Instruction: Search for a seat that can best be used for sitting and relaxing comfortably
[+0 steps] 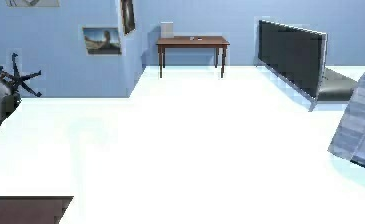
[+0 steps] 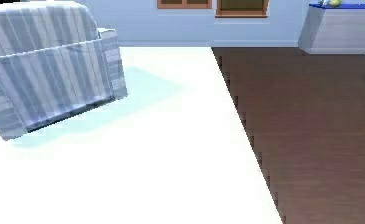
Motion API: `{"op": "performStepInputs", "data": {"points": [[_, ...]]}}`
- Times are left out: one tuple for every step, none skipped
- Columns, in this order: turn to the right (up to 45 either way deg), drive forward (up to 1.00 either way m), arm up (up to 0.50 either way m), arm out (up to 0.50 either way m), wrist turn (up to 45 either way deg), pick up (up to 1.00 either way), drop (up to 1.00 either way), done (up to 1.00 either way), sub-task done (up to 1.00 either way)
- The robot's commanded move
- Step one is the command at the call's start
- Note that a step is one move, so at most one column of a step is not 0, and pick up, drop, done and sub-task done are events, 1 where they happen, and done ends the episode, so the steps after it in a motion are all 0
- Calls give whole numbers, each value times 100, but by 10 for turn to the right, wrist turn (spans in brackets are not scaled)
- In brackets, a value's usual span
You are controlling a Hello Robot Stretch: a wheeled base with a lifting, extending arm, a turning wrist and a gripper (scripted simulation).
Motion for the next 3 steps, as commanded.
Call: {"op": "performStepInputs", "data": {"points": [[240,0,0,0,0,0,0,0,0],[0,100,0,0,0,0,0,0,0],[30,0,0,0,0,0,0,0,0]]}}
